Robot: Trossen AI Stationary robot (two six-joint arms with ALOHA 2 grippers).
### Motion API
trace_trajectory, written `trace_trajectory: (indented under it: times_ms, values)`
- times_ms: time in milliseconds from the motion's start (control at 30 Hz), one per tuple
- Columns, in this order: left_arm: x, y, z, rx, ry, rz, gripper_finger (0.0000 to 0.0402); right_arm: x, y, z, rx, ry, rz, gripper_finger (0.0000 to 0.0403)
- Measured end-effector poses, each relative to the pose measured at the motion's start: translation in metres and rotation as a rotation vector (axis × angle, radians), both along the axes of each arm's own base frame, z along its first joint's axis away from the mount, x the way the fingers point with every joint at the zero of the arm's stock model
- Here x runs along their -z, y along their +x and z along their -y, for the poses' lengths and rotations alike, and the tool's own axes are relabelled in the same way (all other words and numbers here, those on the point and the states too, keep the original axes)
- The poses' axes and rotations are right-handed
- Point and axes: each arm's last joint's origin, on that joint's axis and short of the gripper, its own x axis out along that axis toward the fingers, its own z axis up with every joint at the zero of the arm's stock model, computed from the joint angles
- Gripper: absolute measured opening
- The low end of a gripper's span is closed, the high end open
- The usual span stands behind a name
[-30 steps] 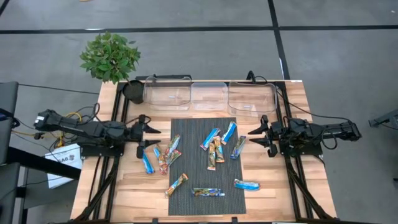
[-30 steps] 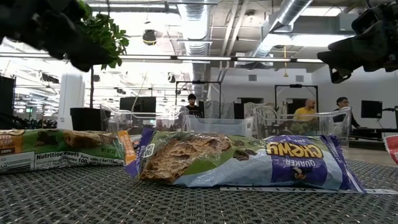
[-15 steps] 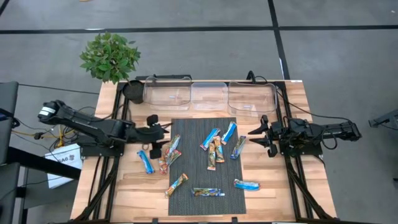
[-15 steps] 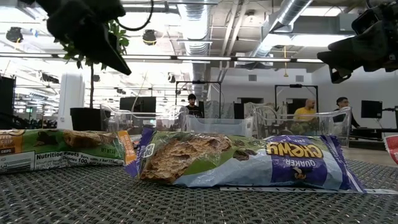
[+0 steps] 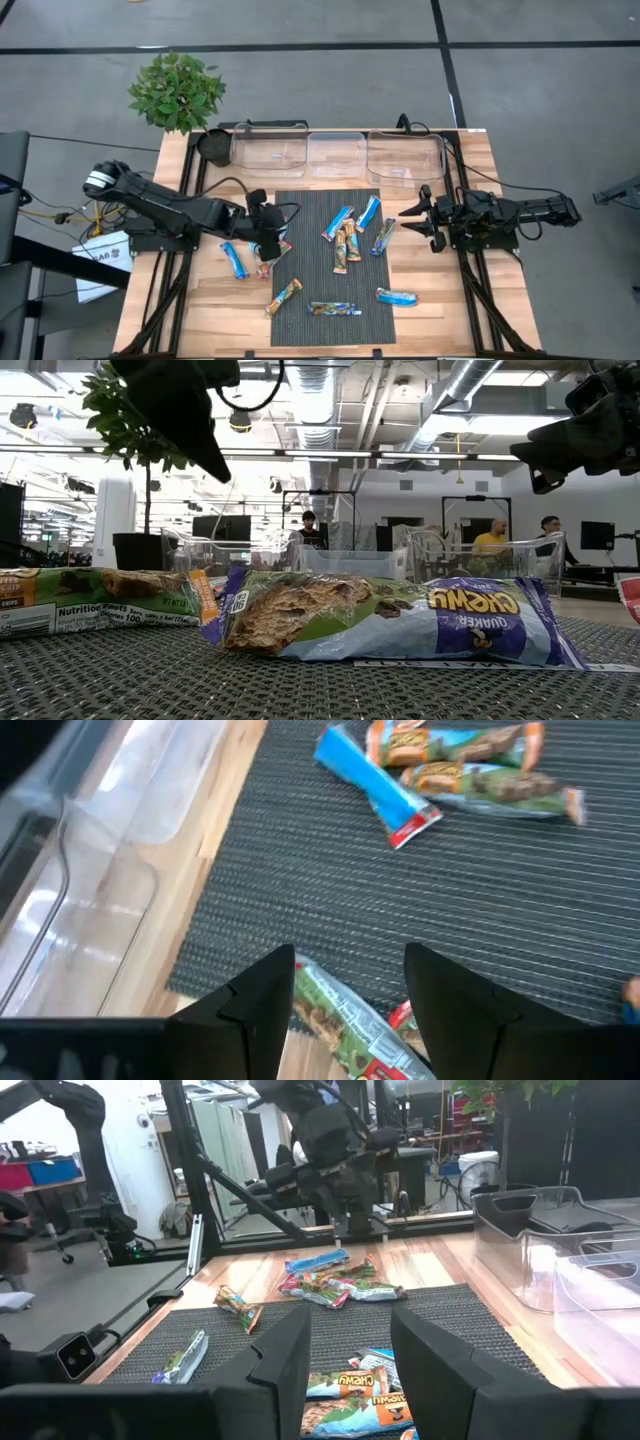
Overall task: Pick and place Granola Bars by type
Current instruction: Put the red granola bar into the white bin
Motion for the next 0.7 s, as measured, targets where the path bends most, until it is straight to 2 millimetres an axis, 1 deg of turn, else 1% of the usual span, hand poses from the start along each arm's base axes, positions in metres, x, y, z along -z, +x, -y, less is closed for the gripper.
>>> trace_trajectory:
  times_ms: [100,233,267,700]
  values:
    - [0.005,-0.002,-0.005,-0.074,-0.007,-0.008,0.0184,0.0,0.0,0.0,0.0,0.0,0.0,0.0133]
    - [0.017,-0.004,-0.012,-0.189,-0.016,-0.053,0.0184,0.0,0.0,0.0,0.0,0.0,0.0,0.0134]
    - [0.02,-0.002,-0.013,-0.211,-0.021,-0.05,0.0184,0.0,0.0,0.0,0.0,0.0,0.001,0.0134]
    - [0.067,0.016,-0.022,-0.323,-0.059,-0.188,0.0184,0.0,0.0,0.0,-0.002,0.001,0.002,0.0133]
